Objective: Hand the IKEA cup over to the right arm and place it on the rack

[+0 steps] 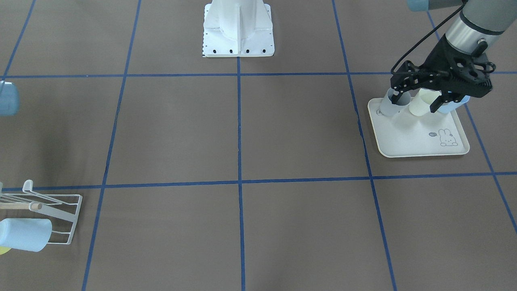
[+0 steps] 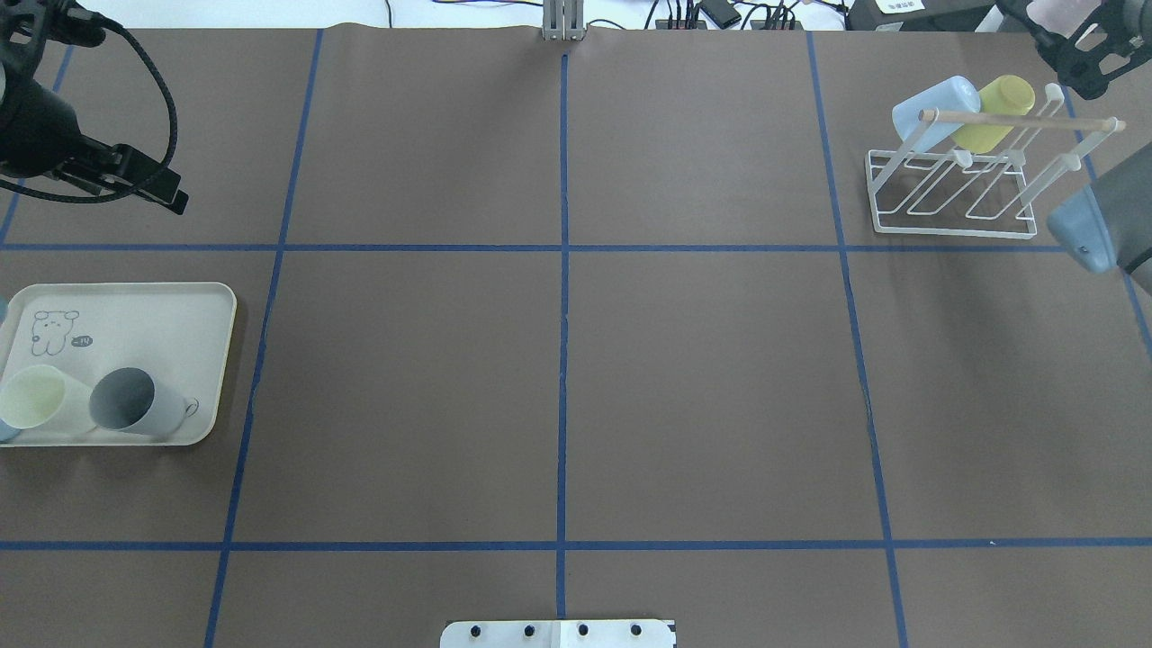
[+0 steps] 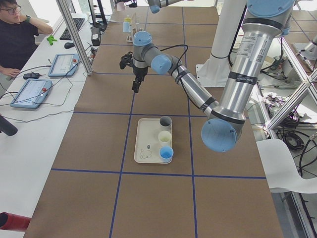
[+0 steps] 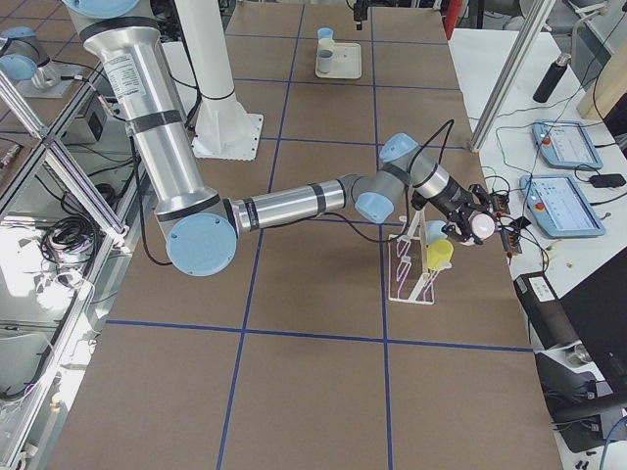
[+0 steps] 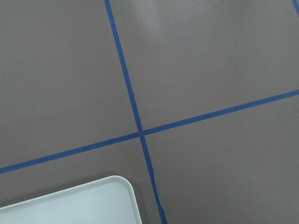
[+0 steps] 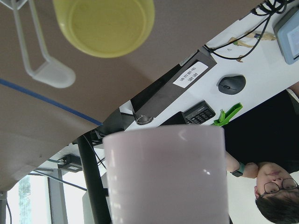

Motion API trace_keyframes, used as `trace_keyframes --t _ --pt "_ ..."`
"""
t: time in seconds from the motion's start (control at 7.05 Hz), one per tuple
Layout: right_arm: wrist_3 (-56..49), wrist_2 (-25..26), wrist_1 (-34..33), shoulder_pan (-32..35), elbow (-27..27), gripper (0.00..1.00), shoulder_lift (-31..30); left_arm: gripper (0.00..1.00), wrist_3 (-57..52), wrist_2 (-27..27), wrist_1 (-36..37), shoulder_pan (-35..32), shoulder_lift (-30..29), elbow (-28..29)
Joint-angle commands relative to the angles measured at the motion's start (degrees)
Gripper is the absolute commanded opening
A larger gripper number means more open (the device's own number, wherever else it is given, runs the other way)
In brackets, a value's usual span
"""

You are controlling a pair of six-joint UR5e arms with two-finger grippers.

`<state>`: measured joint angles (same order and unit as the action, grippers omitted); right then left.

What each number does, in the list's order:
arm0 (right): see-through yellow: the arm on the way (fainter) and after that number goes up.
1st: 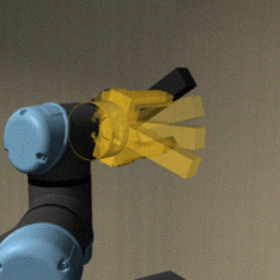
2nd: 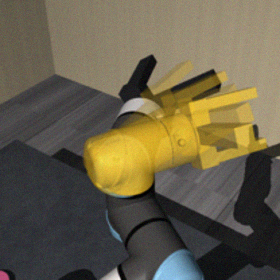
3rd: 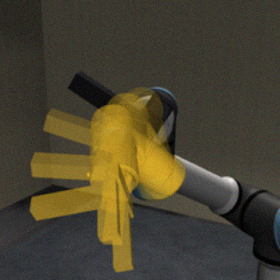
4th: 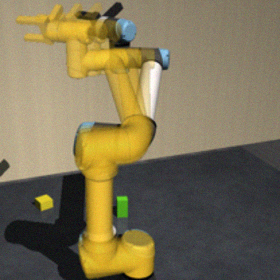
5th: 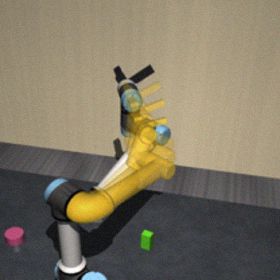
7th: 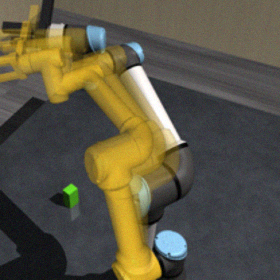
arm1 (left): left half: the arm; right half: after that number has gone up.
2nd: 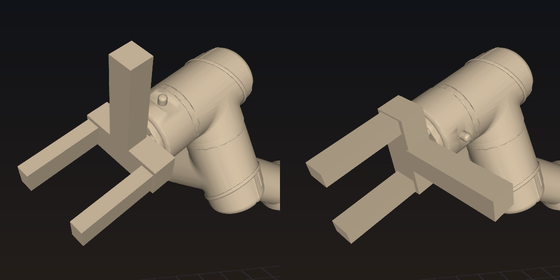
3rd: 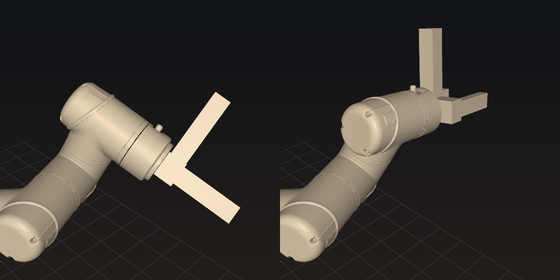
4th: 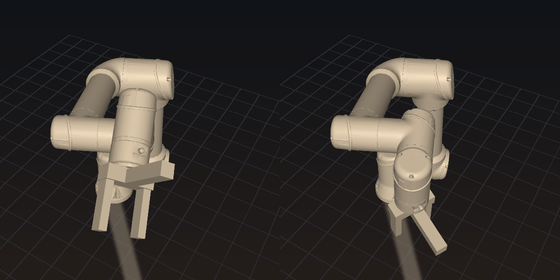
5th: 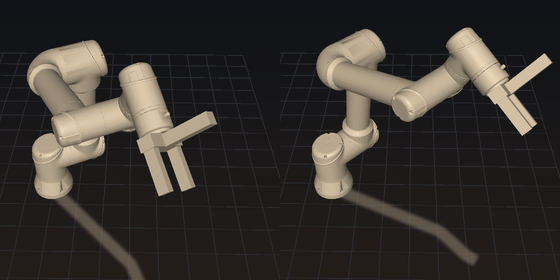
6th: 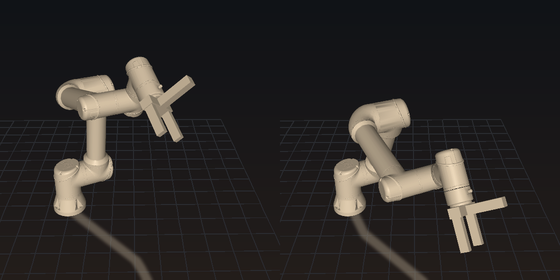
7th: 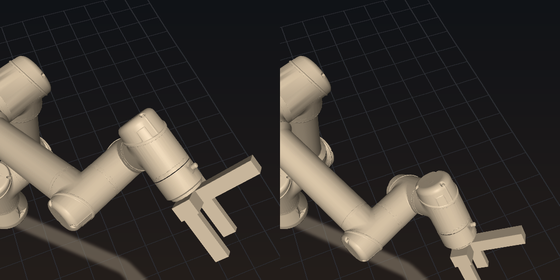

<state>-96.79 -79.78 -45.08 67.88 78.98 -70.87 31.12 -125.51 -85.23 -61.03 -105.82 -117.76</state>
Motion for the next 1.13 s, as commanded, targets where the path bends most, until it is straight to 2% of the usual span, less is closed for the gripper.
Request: trace_keyframes --t 0.0,0.99 --pt "-1.8 1.5 1.1 -0.7 -1.0 0.07 -0.7 1.00 0.3 -0.1 0.0 0.0 0.0 0.2" --pt "-2.0 3.6 1.1 -2.9 -1.3 0.07 -3.7 1.00 0.3 -0.1 -0.4 0.1 0.0 0.4"
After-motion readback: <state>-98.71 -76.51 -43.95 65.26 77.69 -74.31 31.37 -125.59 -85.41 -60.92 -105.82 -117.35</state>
